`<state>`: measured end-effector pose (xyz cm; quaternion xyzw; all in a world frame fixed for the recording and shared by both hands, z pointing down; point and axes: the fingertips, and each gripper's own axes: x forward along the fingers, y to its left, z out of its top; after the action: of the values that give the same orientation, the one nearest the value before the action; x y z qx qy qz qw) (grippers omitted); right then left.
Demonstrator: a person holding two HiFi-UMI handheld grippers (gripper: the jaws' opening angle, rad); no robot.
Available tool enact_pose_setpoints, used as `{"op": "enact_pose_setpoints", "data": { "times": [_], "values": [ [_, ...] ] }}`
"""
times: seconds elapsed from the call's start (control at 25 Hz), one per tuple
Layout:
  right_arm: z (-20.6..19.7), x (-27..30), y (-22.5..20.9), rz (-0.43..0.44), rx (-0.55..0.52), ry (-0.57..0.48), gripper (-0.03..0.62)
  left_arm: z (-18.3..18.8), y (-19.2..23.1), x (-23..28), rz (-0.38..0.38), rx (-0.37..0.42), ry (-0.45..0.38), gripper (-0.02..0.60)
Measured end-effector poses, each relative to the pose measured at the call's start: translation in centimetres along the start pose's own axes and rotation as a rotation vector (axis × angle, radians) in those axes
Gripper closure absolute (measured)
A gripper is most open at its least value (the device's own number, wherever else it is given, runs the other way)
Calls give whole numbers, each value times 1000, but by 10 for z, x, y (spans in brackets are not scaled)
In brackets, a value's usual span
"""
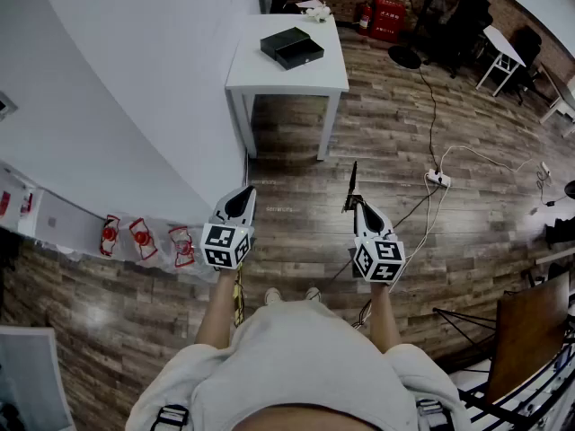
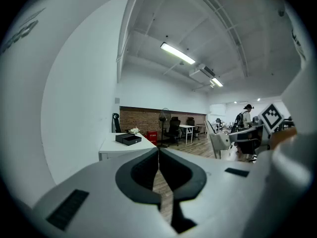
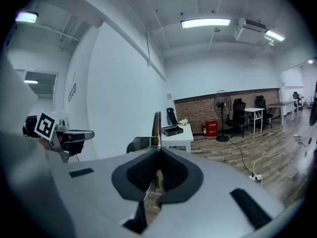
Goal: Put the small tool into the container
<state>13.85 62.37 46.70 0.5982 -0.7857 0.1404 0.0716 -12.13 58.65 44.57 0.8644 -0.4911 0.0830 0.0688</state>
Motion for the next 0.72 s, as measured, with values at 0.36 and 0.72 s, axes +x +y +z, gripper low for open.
{"op": "enact_pose_setpoints", "data": {
  "times": [0.36,0.72],
  "values": [
    [-2,2,-10,9,-1,8,586,-4,-7,9,5,-5,13,571],
    [2,8,-34,48,1,0,586,-2,-28,31,23,3,21,571]
  ]
}}
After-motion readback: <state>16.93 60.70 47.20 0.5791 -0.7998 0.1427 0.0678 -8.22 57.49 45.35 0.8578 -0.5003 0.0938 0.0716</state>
